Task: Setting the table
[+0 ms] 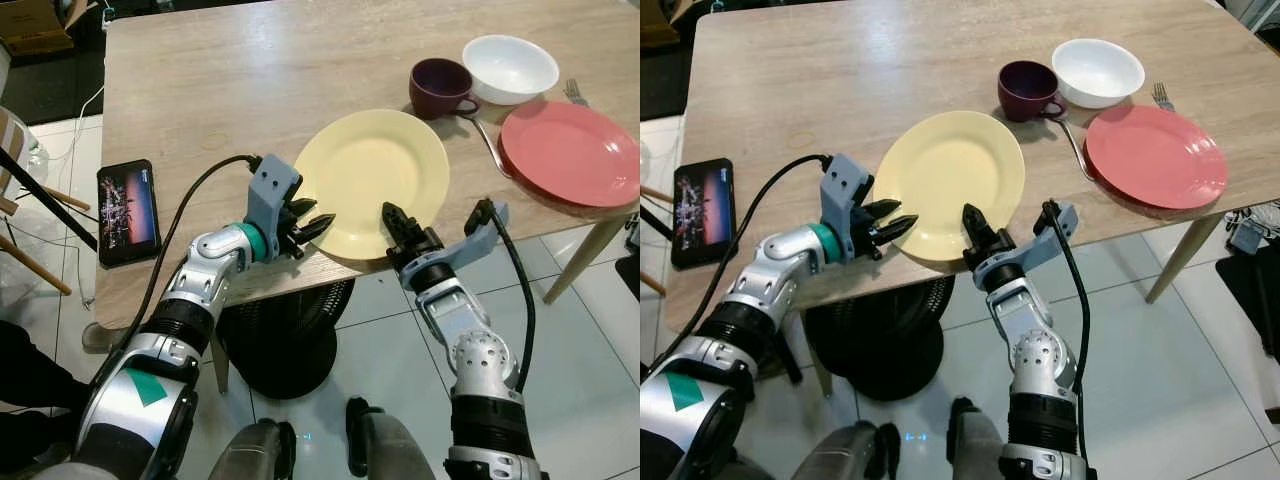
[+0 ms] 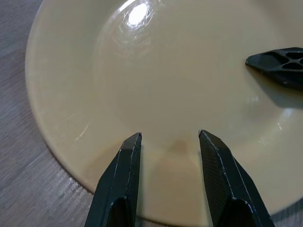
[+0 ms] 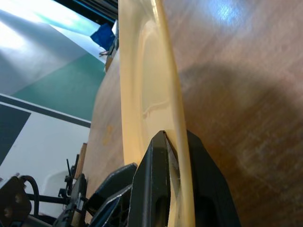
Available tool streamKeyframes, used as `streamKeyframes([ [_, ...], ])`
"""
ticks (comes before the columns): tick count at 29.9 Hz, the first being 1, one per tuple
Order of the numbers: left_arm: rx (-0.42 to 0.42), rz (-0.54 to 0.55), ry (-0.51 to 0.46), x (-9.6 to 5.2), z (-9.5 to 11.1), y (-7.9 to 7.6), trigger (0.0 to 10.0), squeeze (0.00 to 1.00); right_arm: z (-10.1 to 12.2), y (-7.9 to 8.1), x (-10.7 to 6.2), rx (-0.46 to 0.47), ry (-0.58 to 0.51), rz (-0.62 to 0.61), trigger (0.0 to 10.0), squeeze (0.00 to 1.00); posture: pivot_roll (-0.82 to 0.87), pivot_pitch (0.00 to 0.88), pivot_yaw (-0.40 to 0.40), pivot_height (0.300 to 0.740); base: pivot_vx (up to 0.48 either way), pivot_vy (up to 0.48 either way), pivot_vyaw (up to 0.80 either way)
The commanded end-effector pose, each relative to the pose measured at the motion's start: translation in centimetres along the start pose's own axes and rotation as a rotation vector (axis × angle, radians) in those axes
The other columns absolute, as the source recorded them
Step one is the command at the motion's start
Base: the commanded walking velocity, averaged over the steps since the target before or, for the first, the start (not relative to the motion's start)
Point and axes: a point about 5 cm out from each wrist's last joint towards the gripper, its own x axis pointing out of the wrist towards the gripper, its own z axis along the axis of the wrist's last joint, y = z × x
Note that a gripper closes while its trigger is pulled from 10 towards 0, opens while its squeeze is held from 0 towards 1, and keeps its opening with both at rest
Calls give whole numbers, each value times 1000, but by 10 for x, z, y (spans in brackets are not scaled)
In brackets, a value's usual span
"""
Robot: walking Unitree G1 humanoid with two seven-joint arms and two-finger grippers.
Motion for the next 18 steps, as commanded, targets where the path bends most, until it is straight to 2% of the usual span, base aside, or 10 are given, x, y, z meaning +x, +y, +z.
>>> streamKeyframes([
  [1,-23,6,12,-2,-7,-2,10000,0,8,0,-7,3,-61,8,0,0,-36,134,53,740,0,0,0],
  [6,49,30,-172,-3,37,0,10000,0,21,8,-8,1,-132,30,0,0,-29,130,58,740,0,0,0],
  [7,49,30,-172,-3,37,0,10000,0,21,8,-8,1,-132,30,0,0,-29,130,58,740,0,0,0],
  [8,30,30,-273,-12,66,1,10000,0,32,11,-9,4,-181,41,0,0,-29,130,58,740,0,0,0],
  [9,21,28,-300,-16,74,0,10000,0,35,12,-10,3,-196,44,0,0,-29,130,58,740,0,0,0],
  [11,-5,36,-331,-22,83,2,10000,0,39,15,-10,-4,-215,50,0,0,-7,124,59,740,0,0,0],
  [15,-60,81,-375,-41,98,9,10000,0,51,27,-9,-109,-252,72,0,0,-1,120,60,740,0,0,0],
  [16,-27,114,-358,-49,94,10,10000,0,55,33,-8,-178,-259,71,4667,0,10,107,63,740,0,0,0],
  [17,1,137,-340,-55,90,11,10000,0,59,38,-7,-232,-270,74,10000,0,11,104,63,740,0,0,0],
  [18,20,151,-328,-59,87,11,10000,0,61,41,-7,-266,-277,77,10000,0,11,104,63,740,0,0,0],
])
